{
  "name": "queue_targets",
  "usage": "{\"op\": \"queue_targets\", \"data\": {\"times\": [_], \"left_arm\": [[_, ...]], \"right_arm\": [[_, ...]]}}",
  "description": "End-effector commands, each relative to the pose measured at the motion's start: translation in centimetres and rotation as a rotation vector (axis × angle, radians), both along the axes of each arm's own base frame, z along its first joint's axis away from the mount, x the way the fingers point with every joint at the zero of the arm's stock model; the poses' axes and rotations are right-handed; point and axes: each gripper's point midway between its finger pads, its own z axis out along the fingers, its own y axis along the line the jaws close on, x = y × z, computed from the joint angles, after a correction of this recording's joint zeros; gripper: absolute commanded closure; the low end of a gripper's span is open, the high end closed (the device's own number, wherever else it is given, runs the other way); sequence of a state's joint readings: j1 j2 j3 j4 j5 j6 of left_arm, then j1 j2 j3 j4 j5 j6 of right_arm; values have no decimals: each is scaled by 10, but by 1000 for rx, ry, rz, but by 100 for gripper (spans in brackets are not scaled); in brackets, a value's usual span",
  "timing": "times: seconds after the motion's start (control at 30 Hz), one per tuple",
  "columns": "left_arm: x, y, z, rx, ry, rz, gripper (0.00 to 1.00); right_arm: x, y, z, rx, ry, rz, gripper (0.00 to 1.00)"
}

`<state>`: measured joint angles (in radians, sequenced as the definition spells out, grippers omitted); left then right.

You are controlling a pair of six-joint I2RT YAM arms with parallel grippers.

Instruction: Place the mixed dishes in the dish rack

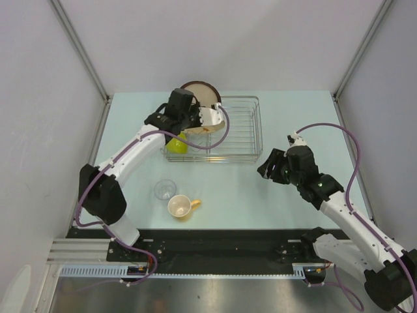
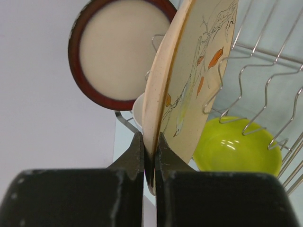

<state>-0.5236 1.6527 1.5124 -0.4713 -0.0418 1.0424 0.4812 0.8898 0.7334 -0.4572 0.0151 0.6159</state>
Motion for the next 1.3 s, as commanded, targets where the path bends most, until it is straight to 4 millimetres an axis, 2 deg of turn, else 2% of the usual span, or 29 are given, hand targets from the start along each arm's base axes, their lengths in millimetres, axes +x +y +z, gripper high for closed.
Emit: {"op": "queue_targets", "data": {"times": [0.0, 0.27, 0.5, 0.77, 1.1, 1.27], "left_arm": [[-6, -8, 74, -82, -204, -60, 100], [-12, -10, 60, -55, -187, -87, 100], [-22, -19, 29, 28, -178, -188, 100], [-31, -25, 10, 105, -172, -273, 100], [-36, -18, -27, 181, -134, -283, 97], [-34, -17, -33, 174, -115, -275, 96]], "right_arm": [[7, 3, 8, 25, -34, -10, 42], [4, 2, 7, 15, -28, -8, 42], [5, 2, 7, 19, -25, -9, 43], [5, 3, 3, 16, -13, -5, 45], [2, 2, -2, 15, -4, -6, 47], [-1, 0, -6, 13, 5, -7, 48]]}}
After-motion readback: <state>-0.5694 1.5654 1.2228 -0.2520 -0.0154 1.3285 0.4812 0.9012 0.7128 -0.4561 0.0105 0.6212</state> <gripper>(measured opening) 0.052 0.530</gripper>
